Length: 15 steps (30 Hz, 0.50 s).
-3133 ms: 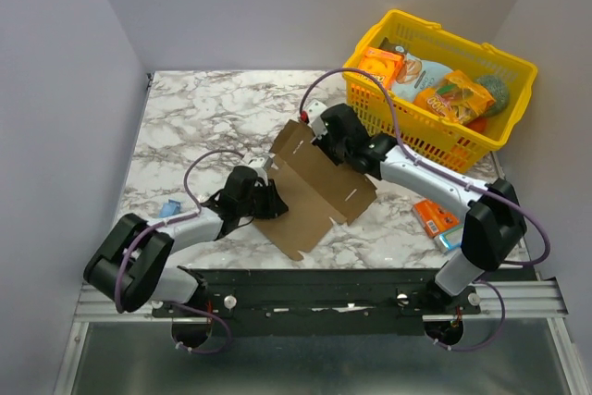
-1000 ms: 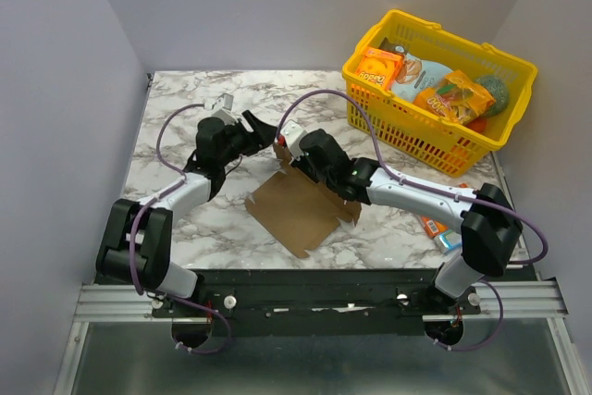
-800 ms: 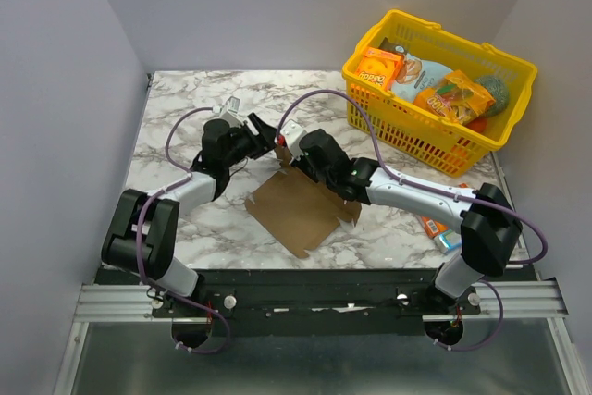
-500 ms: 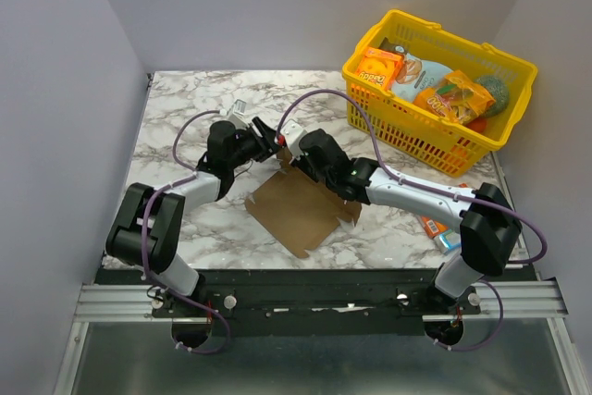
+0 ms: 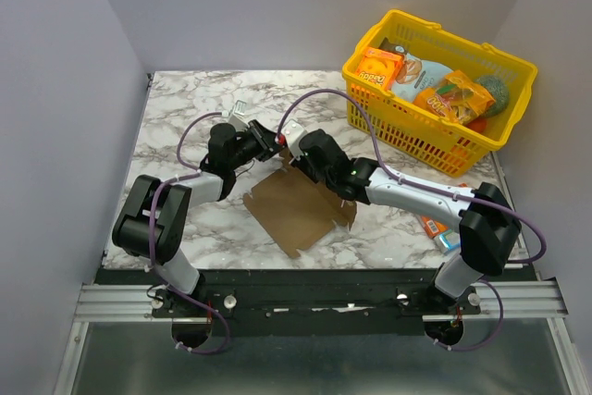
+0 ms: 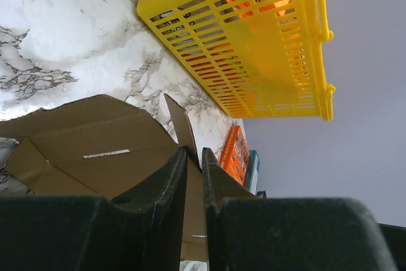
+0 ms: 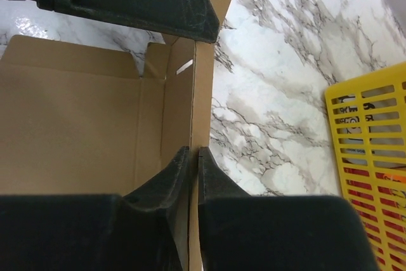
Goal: Fold the paper box
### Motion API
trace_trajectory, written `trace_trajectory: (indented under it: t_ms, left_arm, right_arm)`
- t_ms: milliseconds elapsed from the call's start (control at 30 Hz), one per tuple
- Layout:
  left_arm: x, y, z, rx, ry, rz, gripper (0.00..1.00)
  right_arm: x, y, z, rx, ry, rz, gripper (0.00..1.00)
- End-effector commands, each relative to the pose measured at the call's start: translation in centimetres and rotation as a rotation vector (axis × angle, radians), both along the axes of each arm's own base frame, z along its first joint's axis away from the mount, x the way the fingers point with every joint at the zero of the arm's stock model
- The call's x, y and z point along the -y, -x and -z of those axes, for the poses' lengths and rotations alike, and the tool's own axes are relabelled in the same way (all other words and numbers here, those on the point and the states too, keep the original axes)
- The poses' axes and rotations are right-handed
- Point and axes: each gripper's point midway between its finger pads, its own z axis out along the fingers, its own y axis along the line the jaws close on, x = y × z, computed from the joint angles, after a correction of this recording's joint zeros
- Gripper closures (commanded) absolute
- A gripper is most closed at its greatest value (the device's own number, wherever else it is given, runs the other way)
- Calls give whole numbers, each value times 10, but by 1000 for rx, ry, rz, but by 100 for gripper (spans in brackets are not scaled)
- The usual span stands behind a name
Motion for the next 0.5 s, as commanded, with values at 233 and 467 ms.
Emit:
trace_trajectory:
  t_ms: [233,467]
  left_arm:
    - [-2,7,25,-30,-49,9,86]
    - [-3,9,32,-34,-70,13,89]
  right_arm:
    - [0,36,27,-217,-38,10,43]
    - [5,38,4,-386,-225,54,22]
